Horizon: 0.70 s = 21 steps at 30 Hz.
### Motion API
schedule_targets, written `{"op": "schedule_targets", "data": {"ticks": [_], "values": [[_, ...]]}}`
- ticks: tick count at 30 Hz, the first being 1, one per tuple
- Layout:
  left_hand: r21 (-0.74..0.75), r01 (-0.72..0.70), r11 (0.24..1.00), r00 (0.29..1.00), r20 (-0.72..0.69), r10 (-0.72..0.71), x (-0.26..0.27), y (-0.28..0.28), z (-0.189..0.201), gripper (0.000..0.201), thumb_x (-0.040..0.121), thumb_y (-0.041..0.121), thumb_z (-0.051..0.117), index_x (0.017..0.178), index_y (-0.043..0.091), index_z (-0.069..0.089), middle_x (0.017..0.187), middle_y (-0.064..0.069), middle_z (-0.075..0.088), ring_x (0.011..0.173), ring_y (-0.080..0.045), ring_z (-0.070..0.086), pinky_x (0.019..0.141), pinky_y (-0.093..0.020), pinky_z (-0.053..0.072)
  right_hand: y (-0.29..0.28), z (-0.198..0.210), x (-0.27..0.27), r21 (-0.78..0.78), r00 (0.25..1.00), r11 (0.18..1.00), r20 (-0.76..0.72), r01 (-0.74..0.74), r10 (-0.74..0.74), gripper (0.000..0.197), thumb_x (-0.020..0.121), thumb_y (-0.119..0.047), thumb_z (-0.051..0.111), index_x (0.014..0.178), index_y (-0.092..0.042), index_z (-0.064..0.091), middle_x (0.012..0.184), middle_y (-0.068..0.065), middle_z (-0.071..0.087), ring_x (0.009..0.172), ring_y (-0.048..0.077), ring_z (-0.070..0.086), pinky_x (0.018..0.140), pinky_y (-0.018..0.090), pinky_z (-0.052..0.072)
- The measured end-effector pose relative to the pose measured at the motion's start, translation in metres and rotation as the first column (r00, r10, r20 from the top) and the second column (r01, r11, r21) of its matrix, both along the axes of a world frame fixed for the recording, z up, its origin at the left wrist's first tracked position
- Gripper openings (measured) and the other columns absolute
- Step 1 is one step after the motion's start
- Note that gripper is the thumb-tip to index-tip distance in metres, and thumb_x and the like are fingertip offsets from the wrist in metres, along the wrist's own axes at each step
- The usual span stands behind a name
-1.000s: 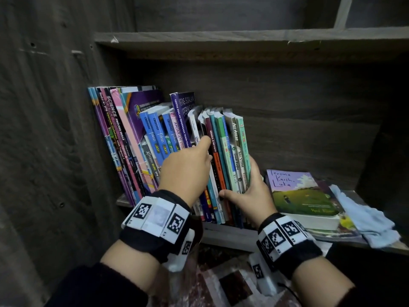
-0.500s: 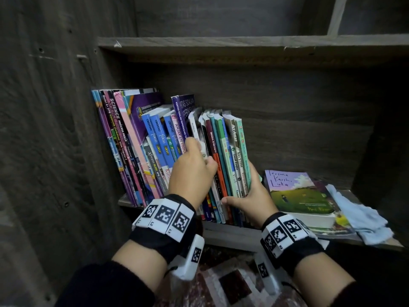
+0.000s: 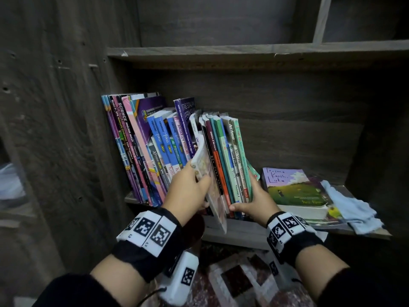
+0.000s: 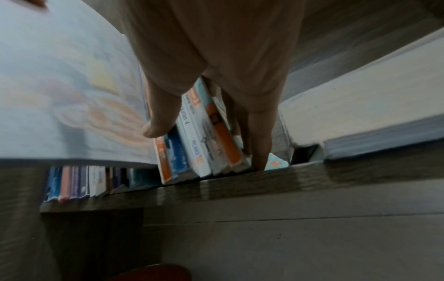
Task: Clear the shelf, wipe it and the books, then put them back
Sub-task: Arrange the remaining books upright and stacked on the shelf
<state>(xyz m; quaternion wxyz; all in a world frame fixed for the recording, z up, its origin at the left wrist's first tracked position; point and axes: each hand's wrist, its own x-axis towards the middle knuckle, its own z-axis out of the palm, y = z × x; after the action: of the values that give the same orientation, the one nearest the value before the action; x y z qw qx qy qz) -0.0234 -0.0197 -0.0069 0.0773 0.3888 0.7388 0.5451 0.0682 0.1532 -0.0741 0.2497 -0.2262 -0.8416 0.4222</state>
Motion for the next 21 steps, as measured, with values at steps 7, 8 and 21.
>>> {"op": "schedule_targets", "data": {"ticks": [7,8,21], "values": [[0.215,0.125,0.969,0.982,0.114,-0.152,-0.007,-0.055,0.011,0.019,0.092,-0.005,0.049,0.093,0.014,0.054,0.072,0.000,0.073,0.059,-0.020,0.070,0.041,-0.030,0.054,-0.004,-0.007,0.006,-0.058,1.000,0.998,-0.005,-0.002,0.002,0.103,0.073,-0.025,0.082,0.152,-0.032,0.015,0.134,-0.009,0.049,0.109,0.006,0.054,0.094,0.024,0.045],[0.234,0.130,0.964,0.979,0.122,-0.162,-0.010,-0.061,0.013,0.023,0.092,-0.006,0.050,0.092,0.016,0.055,0.071,0.001,0.073,0.058,-0.020,0.070,0.040,-0.029,0.054,-0.003,-0.008,0.008,-0.095,1.000,0.995,0.003,-0.024,0.024,0.106,0.070,-0.034,0.082,0.152,-0.034,0.015,0.140,-0.009,0.046,0.116,0.008,0.053,0.100,0.029,0.044],[0.284,0.333,0.899,0.868,0.281,-0.410,-0.006,-0.032,0.005,0.024,0.092,-0.002,0.054,0.111,0.011,0.056,0.085,-0.005,0.074,0.066,-0.024,0.070,0.050,-0.030,0.058,-0.007,0.046,0.056,-0.245,0.981,0.965,-0.187,-0.098,0.052,0.019,0.090,-0.017,0.060,0.109,-0.018,0.061,0.101,-0.001,0.070,0.081,0.008,0.069,0.067,0.022,0.055]]}}
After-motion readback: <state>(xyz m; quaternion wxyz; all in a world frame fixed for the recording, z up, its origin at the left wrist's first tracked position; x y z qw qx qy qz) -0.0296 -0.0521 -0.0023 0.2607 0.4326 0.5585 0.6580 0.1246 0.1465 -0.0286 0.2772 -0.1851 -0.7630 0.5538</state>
